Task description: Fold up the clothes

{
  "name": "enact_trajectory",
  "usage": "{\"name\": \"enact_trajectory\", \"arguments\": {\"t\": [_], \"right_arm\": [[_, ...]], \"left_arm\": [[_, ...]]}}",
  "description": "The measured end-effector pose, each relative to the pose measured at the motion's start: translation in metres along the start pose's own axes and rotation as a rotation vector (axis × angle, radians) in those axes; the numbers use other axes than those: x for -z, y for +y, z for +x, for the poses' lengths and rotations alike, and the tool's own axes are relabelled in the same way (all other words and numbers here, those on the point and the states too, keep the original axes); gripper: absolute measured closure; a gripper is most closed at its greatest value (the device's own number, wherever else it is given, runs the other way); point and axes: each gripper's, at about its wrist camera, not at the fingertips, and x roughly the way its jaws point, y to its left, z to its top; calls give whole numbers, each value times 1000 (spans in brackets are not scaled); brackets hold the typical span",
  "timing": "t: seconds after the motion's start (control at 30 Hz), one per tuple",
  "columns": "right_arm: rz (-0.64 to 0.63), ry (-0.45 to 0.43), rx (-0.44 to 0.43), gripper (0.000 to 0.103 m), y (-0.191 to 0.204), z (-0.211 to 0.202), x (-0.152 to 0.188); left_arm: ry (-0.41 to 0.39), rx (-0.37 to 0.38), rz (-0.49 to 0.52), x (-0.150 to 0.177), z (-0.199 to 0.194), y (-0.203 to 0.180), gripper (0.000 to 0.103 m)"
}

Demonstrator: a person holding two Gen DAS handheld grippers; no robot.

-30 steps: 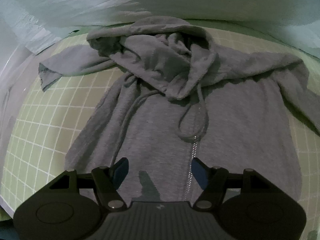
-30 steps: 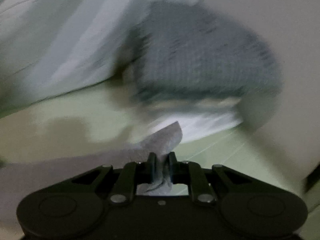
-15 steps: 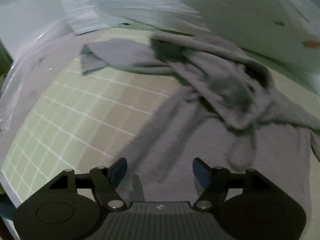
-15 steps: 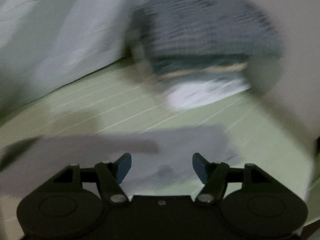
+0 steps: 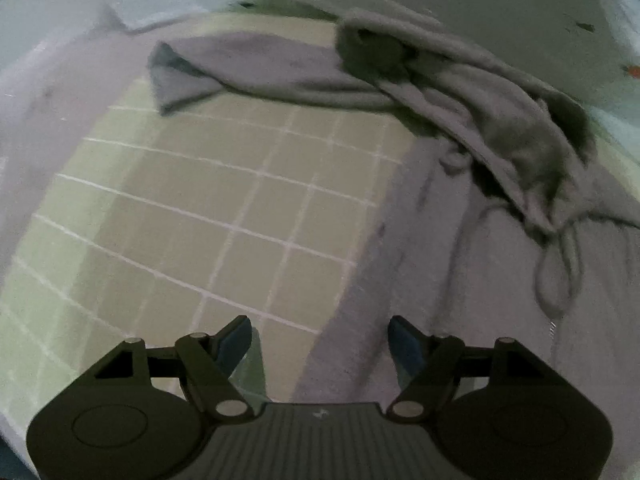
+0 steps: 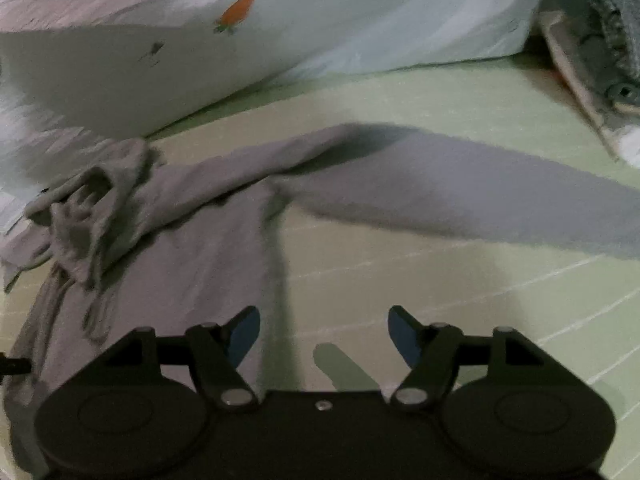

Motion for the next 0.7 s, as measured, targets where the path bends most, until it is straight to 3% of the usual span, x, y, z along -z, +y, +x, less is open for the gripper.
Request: {"name": "enact_trajectory", "arguments": {"t": [0.07, 0.13, 0.2, 0.23, 0.27, 0.3, 0.37, 0.5, 0.7], "right_arm": [[17, 22, -7, 40, 9, 5, 7], [22, 45, -4, 51, 18, 8, 15], [11, 67, -9, 60, 25, 10, 22], [2, 79, -13, 64, 28, 10, 25], [-10, 93, -16, 76, 31, 10, 30], [-23, 100, -18, 89, 32, 9, 33], [-54, 91, -18, 95, 33, 2, 39], [-108, 66, 2, 96, 29, -14, 47], [-100, 83, 19, 96, 3, -29, 63]], "left_arm": [[-2, 22, 33, 3, -1, -2, 38], [-4, 43, 75, 5, -3, -4, 53], [1, 82, 83, 7, -5, -5, 78], [4, 97, 79, 8, -6, -5, 84], [4, 105, 73, 9, -7, -6, 87], [-4, 99, 74, 12, -9, -8, 90], [-19, 85, 73, 17, -14, -11, 92], [-31, 78, 36, 36, -24, -15, 92], [-22, 84, 9, 90, -40, -20, 92]]}}
